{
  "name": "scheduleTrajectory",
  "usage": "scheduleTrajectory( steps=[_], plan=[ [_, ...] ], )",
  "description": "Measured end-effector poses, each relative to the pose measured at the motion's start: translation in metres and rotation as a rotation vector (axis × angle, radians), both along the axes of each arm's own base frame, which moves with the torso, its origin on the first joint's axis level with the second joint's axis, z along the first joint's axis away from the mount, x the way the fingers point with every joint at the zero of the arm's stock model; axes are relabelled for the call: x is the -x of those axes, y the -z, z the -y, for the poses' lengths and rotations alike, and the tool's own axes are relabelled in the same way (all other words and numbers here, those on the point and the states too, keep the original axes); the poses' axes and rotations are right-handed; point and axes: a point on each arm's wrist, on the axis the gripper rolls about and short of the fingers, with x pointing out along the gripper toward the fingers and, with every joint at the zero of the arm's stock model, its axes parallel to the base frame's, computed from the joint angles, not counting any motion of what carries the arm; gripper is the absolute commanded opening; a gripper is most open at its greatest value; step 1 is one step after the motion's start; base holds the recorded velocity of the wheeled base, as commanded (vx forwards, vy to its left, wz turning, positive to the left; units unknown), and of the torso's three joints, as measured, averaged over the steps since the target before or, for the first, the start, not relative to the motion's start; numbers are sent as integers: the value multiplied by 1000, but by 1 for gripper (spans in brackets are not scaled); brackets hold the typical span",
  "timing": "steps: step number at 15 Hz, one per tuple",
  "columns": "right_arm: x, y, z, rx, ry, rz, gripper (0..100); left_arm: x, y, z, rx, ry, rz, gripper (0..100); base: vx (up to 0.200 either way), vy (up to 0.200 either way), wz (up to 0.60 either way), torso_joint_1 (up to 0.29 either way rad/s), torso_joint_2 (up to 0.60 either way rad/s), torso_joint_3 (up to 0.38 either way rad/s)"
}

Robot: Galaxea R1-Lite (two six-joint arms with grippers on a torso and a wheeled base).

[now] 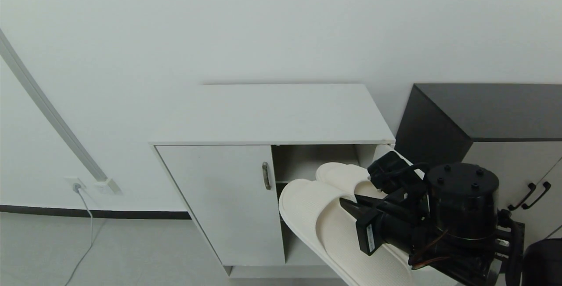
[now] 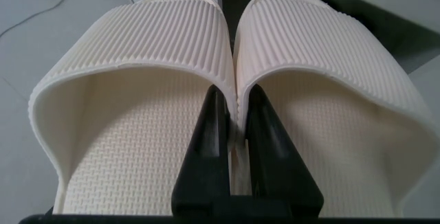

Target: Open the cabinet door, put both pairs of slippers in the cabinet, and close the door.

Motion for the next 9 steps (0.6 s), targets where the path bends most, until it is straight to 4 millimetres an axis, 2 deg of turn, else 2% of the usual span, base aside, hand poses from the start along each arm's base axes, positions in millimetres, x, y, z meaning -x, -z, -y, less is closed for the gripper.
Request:
scheduleTrajectory(
  steps=[9],
  plan=[
    [0,3,0,6,-2,-3,0,0,0,0,0,-1,0,0,0,0,0,-206,532,320]
  ],
)
